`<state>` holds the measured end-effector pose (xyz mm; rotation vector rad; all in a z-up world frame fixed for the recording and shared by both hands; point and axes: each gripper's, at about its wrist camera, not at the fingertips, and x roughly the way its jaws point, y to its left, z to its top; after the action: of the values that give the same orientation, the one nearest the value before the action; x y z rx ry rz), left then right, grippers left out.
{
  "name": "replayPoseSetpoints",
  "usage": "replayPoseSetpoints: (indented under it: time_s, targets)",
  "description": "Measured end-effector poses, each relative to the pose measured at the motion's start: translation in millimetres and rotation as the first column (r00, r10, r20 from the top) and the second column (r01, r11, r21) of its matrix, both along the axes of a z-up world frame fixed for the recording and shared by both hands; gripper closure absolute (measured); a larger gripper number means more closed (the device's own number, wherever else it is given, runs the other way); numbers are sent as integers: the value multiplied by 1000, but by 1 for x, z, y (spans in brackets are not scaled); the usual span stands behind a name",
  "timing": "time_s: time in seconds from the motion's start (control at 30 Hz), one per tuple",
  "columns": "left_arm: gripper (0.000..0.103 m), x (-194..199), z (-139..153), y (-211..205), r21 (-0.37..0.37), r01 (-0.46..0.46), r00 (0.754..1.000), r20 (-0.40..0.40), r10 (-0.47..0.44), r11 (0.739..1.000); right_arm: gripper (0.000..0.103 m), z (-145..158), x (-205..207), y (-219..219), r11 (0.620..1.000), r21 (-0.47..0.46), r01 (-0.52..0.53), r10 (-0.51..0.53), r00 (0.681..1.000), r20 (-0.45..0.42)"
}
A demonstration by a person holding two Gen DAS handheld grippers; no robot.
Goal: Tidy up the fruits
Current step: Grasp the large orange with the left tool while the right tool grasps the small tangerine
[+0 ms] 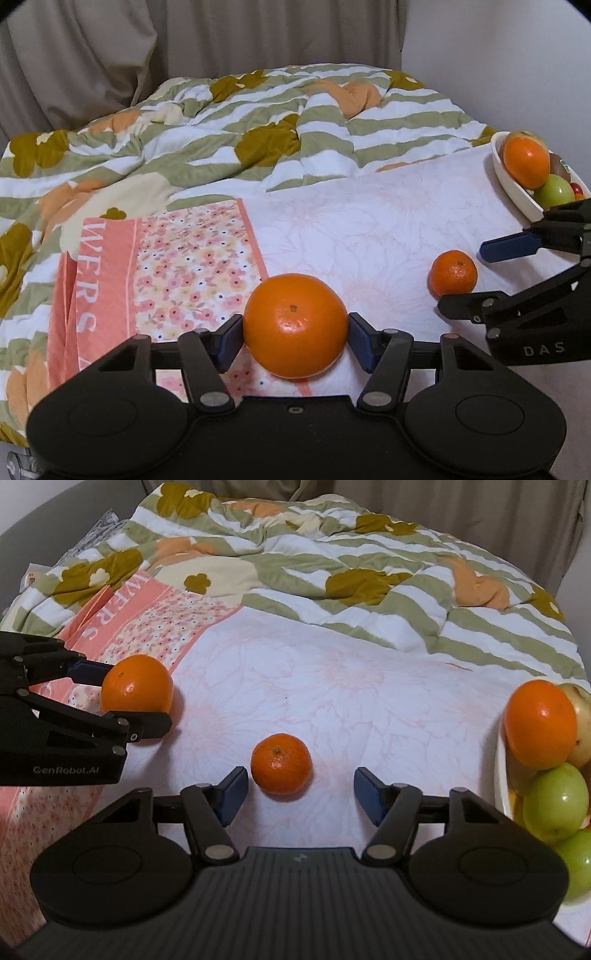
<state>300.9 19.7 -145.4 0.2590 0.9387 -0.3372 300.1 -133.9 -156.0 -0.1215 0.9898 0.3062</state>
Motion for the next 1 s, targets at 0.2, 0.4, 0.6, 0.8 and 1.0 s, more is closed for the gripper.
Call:
replayPoseSetpoints:
  time_s: [0.2,0.4,0.6,0.8,1.0]
  targets:
    - [39,-4,1,3,3,-17,1000,-4,17,1000,31,-2,3,2,1000,5,-12,12,1000,1]
    - [39,-12,2,14,-2,-57,998,-10,57,998,34,-2,5,5,1000,9,-21,21,1000,15]
    - [39,-19,3,21,-12,-86,996,-11,86,996,52,-1,5,12,999,0,-37,37,999,26]
    - [39,-29,12,22,-23,-91,996,11,92,996,52,7,0,13,999,16,-29,28,999,40]
    - [39,-44,31,22,-42,-88,994,54,90,995,52,25,-14,11,1000,18,-20,19,997,73]
